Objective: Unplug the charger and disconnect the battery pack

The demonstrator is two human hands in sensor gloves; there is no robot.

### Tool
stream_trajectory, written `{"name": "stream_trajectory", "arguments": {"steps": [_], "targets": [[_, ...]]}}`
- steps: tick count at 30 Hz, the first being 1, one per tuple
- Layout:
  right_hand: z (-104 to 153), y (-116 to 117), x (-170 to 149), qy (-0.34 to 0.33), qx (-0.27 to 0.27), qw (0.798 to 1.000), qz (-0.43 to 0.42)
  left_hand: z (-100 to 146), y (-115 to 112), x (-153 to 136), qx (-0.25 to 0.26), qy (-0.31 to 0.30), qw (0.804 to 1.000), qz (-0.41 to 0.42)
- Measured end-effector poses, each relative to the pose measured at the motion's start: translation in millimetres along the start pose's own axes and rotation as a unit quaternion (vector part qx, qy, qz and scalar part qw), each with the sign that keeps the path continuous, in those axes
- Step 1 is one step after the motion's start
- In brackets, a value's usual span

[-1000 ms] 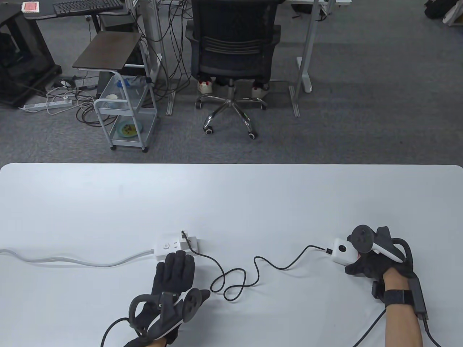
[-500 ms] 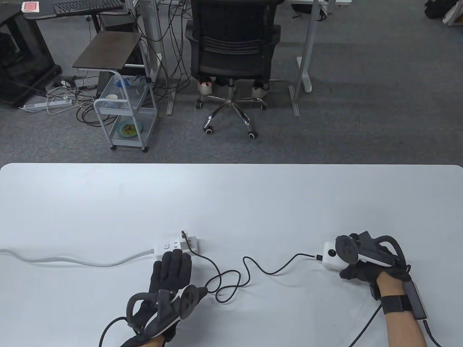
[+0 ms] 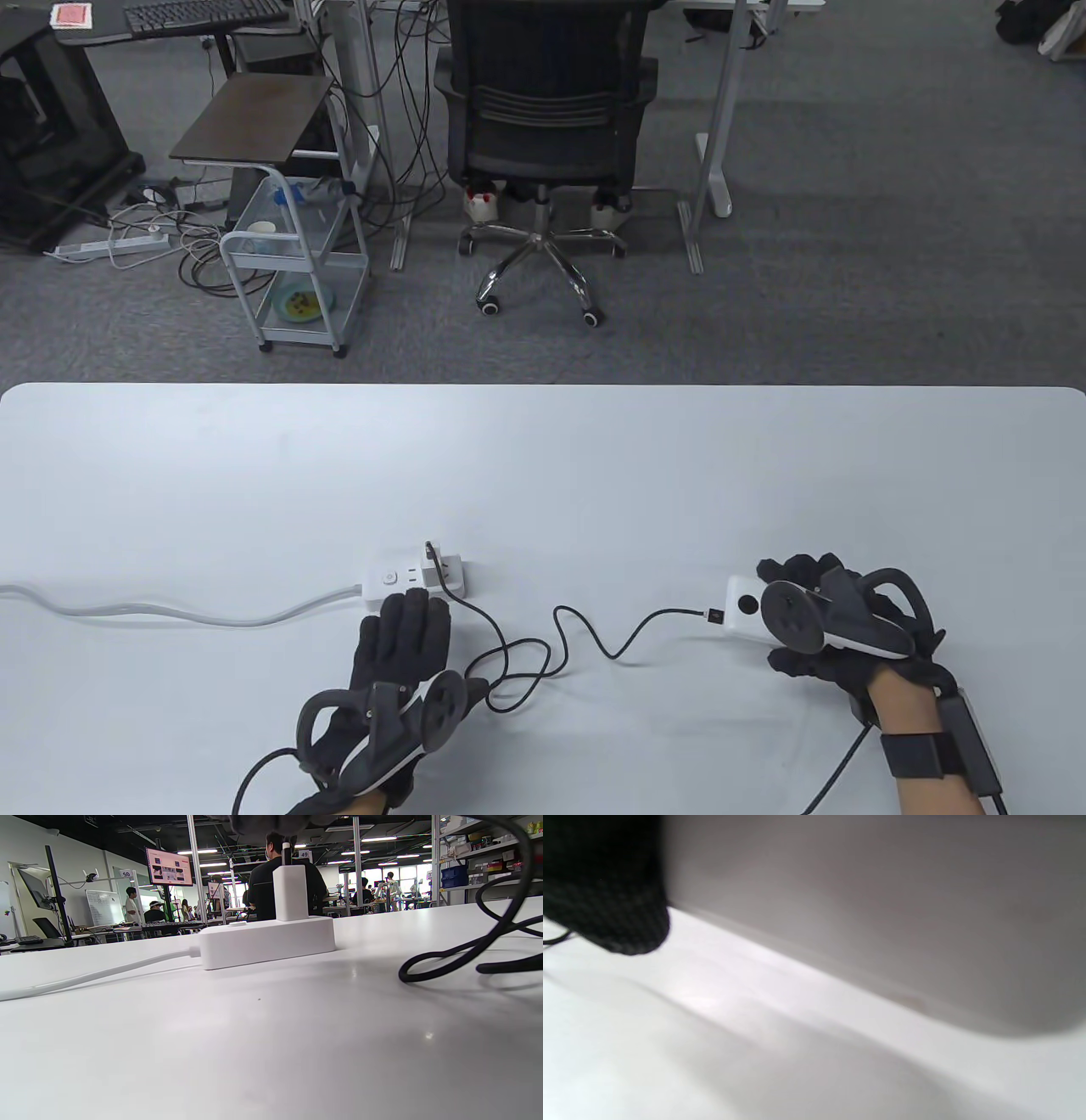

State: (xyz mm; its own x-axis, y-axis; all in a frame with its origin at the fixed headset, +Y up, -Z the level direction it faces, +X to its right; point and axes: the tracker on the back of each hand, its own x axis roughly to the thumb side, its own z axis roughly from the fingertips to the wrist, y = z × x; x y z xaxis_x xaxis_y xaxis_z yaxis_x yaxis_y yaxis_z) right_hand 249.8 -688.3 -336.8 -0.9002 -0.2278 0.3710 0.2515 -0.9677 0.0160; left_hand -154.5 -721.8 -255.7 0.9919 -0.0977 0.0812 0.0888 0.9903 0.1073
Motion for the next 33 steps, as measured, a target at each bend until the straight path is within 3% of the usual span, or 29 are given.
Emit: {"name": "stream_trajectory", "arguments": {"steps": [11,18,25,29,31,33], "targets": [[-8.5,-16.0,66.7,-0.067,-0.005,0.997,0.022,0.1,-0.7,0.9,0.003,-0.006,1.000,0.010],[-20.4,-21.8,112.4,-0.117,-0.010,0.993,0.022,4.8,6.6,6.7,0.032,0.002,0.999,0.013],[-19.8,-31.1,136.7,-0.141,-0.013,0.989,0.039,6.2,8.0,7.7,0.037,-0.003,0.999,0.015],[-17.4,-36.3,146.3,-0.147,-0.017,0.988,0.043,9.3,12.1,10.5,0.061,-0.013,0.998,0.023],[-17.2,-37.2,152.1,-0.148,-0.016,0.988,0.042,11.5,14.9,13.3,0.101,-0.017,0.995,0.017],[-17.9,-36.9,156.0,-0.149,-0.016,0.988,0.042,13.0,17.2,15.3,0.100,-0.010,0.995,0.014]]}}
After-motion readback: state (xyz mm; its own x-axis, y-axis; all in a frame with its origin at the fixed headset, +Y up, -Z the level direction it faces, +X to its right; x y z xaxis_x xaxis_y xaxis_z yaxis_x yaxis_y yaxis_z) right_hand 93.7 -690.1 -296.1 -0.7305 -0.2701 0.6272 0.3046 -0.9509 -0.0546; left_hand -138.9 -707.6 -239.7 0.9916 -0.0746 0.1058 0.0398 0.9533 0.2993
